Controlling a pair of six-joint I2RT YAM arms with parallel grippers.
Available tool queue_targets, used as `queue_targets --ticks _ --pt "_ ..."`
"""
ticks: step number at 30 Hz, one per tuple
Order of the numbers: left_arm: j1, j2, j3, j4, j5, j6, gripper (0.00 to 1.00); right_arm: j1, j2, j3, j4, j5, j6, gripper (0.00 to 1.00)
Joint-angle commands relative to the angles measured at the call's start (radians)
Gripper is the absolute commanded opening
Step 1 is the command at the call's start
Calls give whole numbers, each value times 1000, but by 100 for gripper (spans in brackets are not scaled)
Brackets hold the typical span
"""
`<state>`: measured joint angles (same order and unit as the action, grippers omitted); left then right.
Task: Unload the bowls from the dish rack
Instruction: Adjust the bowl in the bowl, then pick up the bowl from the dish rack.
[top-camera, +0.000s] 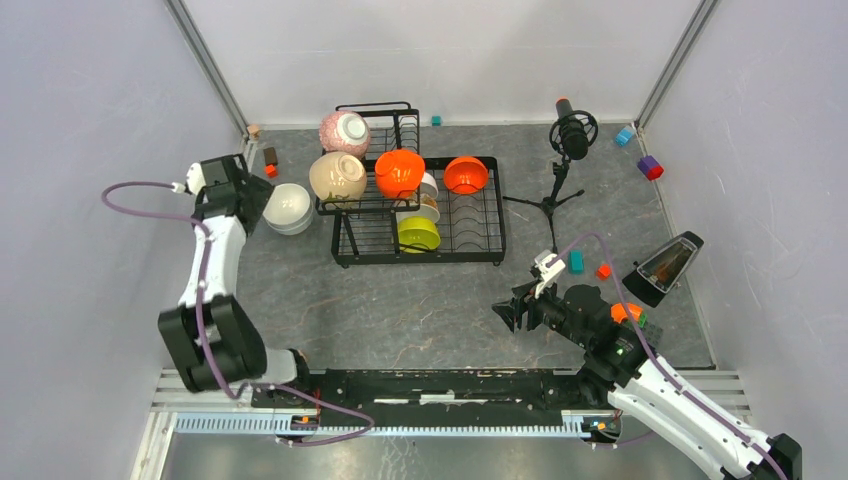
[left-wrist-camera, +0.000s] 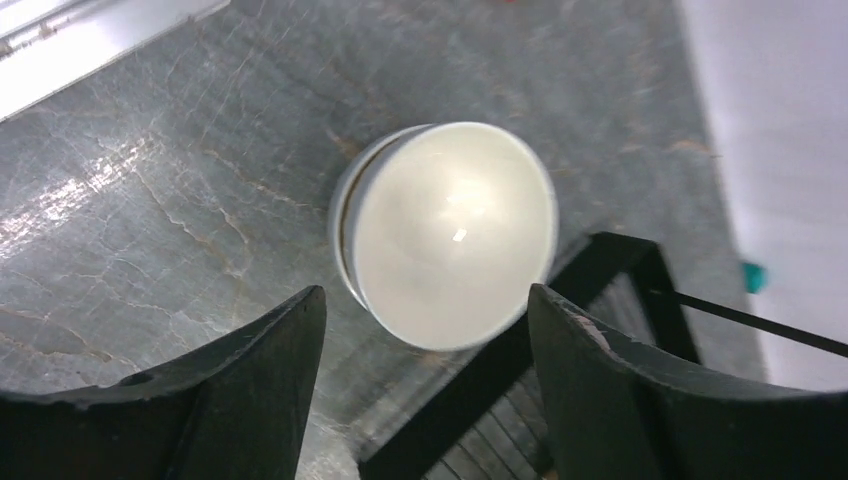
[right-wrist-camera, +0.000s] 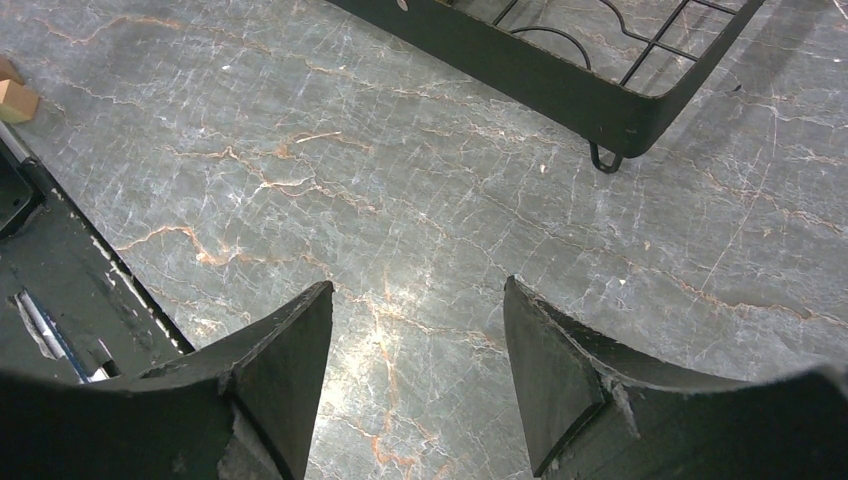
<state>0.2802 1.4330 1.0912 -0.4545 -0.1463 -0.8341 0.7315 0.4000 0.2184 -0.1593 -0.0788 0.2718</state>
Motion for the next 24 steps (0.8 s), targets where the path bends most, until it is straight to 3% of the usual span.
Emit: queue_targets --ticks 1,6,11,14,18,24 --pt "-4 -215 34 -9 26 -40 83 3 -4 40 1 26 -11 70" --pt "-68 -420 -35 -22 49 -5 89 2 -4 75 3 118 6 73" --pt "-126 -614 -112 -21 39 95 93 2 0 100 137 152 31 75" --pt "-154 -705 -143 -8 30 155 99 2 91 189 153 142 22 76" --pt "-197 -792 -181 36 -11 191 100 2 256 307 221 176 7 76" --pt "-225 -827 -262 111 -42 199 100 0 416 358 417 317 91 75"
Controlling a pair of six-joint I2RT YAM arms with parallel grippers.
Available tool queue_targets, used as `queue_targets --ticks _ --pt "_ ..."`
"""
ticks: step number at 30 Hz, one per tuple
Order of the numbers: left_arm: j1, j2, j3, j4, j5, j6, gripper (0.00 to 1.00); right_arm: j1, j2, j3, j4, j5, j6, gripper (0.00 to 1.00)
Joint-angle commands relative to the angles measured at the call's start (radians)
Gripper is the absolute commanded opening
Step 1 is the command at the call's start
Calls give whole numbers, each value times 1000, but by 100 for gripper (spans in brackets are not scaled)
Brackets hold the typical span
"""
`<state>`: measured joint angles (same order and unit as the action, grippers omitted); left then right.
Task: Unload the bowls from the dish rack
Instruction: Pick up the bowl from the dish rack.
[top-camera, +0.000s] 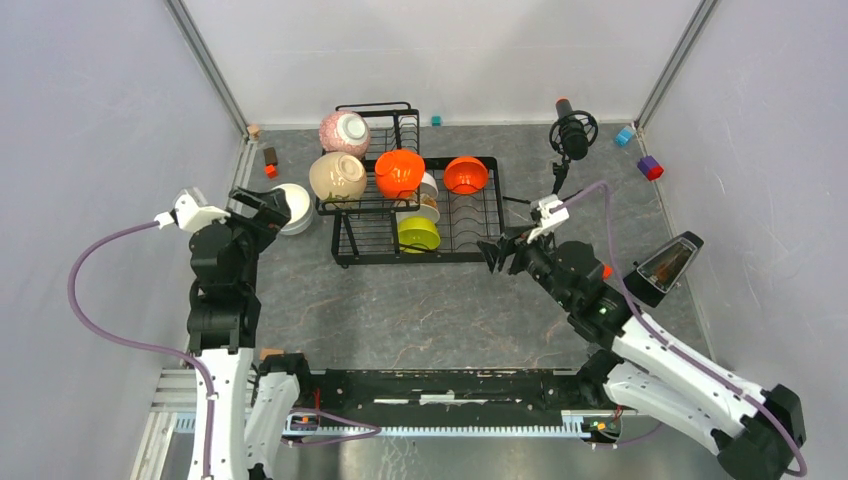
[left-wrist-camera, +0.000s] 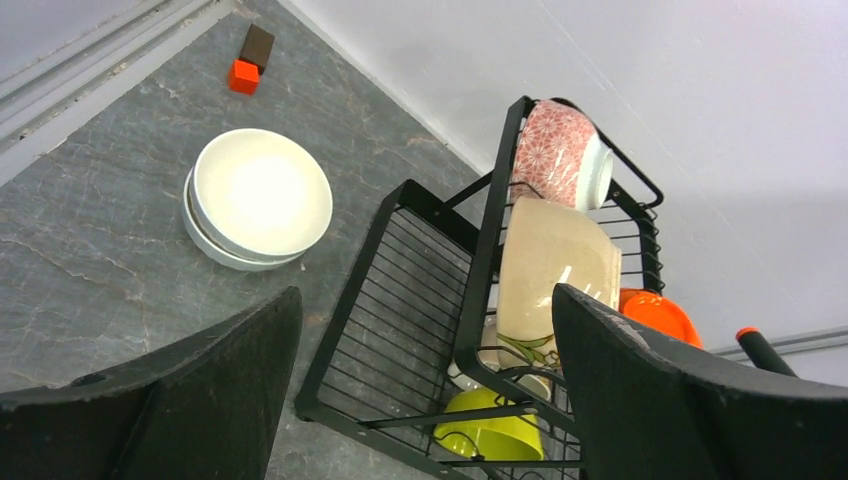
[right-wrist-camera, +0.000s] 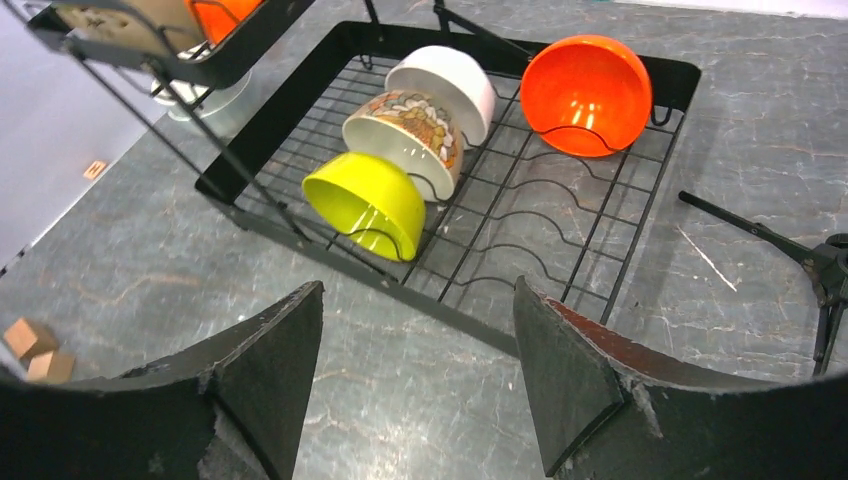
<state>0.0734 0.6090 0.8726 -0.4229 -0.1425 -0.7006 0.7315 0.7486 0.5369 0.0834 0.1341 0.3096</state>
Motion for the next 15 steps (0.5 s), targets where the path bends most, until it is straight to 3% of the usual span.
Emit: queue_targets --ticks 1,9,15 --pt "-26 -8 -57 81 -62 67 100 0 92 50 204 110 60 75" --pt "-62 -67 -113 48 -158 23 100 -59 369 173 242 304 -87 73" --pt "-100 -97 -126 14 -239 7 100 -87 591 151 572 289 -415 71"
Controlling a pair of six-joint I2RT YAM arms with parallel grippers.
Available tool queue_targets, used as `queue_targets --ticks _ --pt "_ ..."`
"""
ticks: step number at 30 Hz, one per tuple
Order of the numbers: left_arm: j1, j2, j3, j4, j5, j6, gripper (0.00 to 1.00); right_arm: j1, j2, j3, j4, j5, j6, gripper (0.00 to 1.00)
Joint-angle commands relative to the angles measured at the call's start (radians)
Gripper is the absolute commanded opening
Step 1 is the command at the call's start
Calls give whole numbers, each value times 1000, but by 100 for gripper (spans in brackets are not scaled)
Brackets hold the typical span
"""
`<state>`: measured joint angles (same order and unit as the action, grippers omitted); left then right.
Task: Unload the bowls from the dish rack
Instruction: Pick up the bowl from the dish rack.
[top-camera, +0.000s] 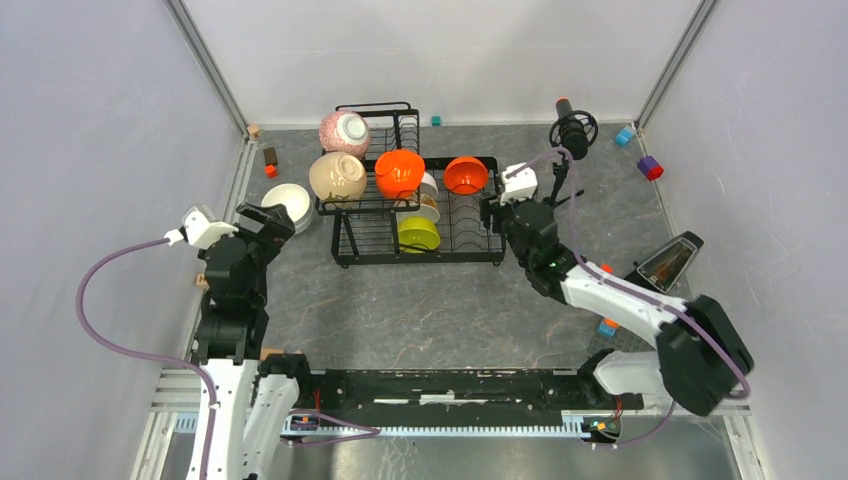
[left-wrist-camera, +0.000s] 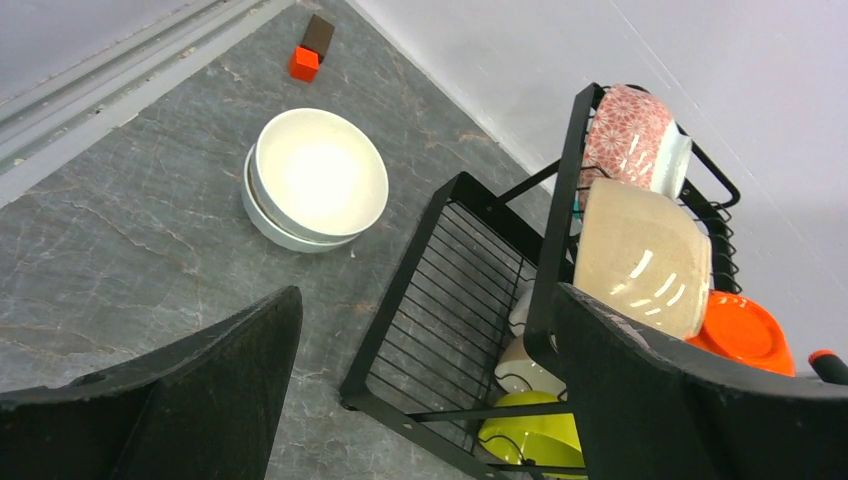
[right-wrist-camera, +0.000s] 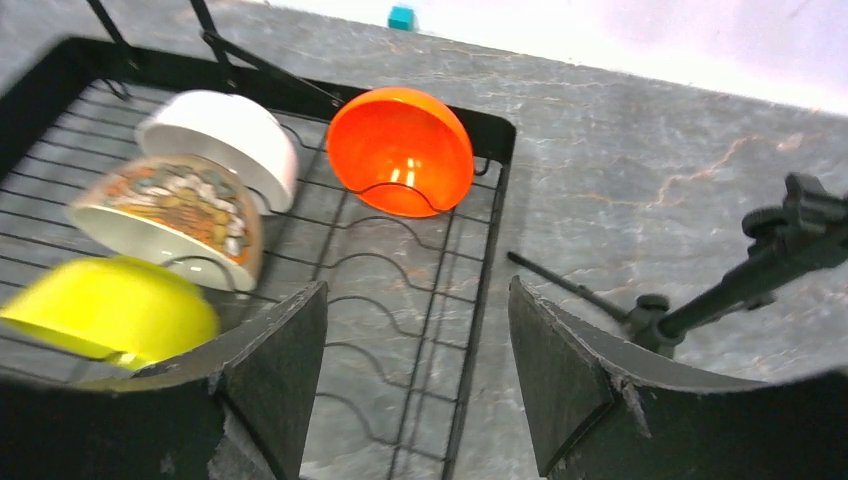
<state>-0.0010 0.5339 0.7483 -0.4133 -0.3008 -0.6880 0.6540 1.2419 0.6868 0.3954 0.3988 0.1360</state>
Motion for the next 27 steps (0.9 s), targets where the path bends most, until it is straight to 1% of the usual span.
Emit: queue_targets --ticks 1,5,7,11,14,17,21,27 --pt "-27 -27 -4 4 -86 -3 100 -14 132 5 307 10 -291 71" --pt "-33 -47 -10 10 -92 10 100 -31 280 70 387 -15 -427 70" --pt "-40 -52 -10 10 -93 23 100 -34 328 75 462 -7 -503 71" --pt "-45 -54 -9 13 -92 30 100 -46 437 128 525 4 -605 72" --pt "-49 -53 -13 18 -74 34 100 -65 517 191 538 -33 -649 71" --pt "-51 -55 -14 25 -56 48 100 -91 596 274 495 -63 -660 71" --pt "-48 -58 -14 31 -41 62 100 -122 662 347 445 -128 -648 70" --pt "-47 -53 -20 39 -22 64 100 -124 744 438 378 -136 -682 70"
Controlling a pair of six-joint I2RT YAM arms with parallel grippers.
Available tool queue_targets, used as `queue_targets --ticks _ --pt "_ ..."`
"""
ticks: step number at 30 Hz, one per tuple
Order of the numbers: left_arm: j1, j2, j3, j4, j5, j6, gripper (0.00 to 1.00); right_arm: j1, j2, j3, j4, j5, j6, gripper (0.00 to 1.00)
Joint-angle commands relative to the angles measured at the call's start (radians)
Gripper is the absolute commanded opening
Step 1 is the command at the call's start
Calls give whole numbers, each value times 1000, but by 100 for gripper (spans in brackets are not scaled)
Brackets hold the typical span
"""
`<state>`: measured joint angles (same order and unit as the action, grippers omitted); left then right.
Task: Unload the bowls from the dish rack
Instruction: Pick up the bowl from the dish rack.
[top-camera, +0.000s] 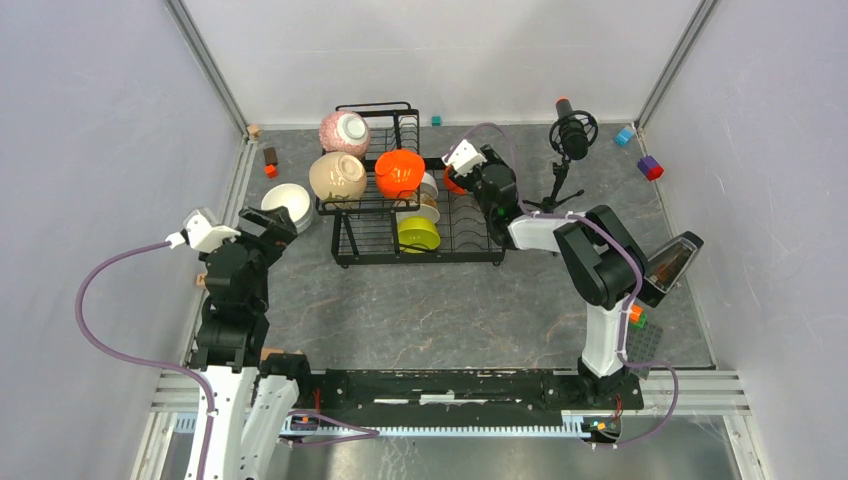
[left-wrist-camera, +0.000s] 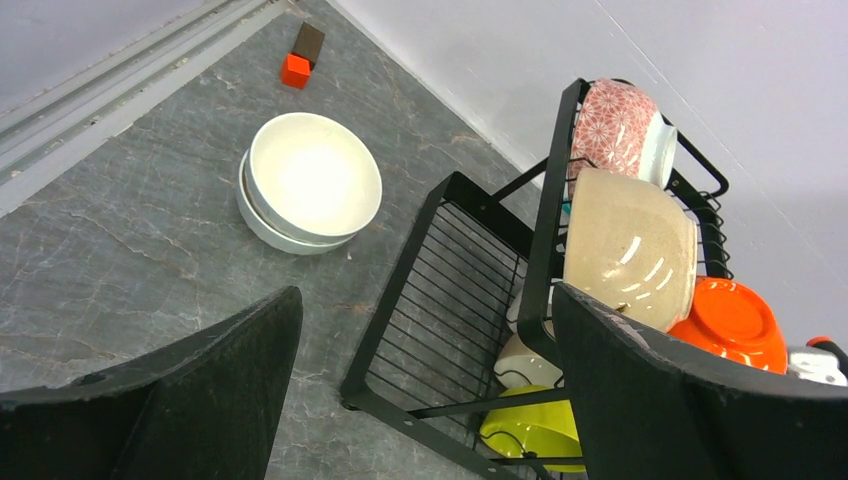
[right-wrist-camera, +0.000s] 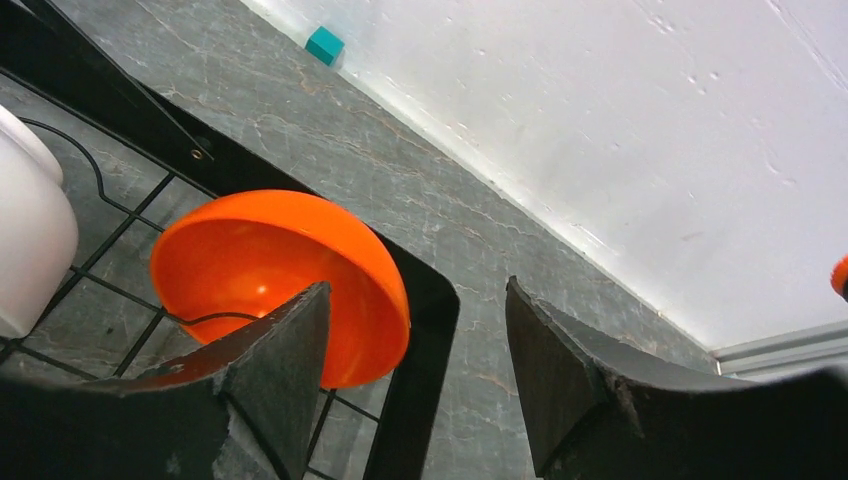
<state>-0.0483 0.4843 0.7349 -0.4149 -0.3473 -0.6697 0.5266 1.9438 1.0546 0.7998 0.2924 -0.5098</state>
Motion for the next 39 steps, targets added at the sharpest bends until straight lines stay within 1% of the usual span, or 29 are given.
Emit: queue_targets --ticks 1,9,14,19,23,34,38,39 --pt "1 -3 -5 43 27 44 100 4 55 83 -31 -23 -46 69" --pt "4 5 5 29 38 47 100 -8 138 160 -52 34 -95 65" --pt "7 10 3 35 55 42 100 -29 172 195 -71 21 -88 59" --pt "20 20 2 38 70 36 100 -34 183 205 -75 9 -82 49" --pt "29 29 0 39 85 26 100 -34 182 206 -75 -1 -78 38" --pt "38 38 -3 43 97 19 100 -33 136 153 -66 -15 -62 19" --pt "40 39 -4 42 99 16 100 -27 106 126 -60 -14 -54 8" --pt "41 39 -5 42 99 15 100 -24 100 118 -56 -10 -53 4"
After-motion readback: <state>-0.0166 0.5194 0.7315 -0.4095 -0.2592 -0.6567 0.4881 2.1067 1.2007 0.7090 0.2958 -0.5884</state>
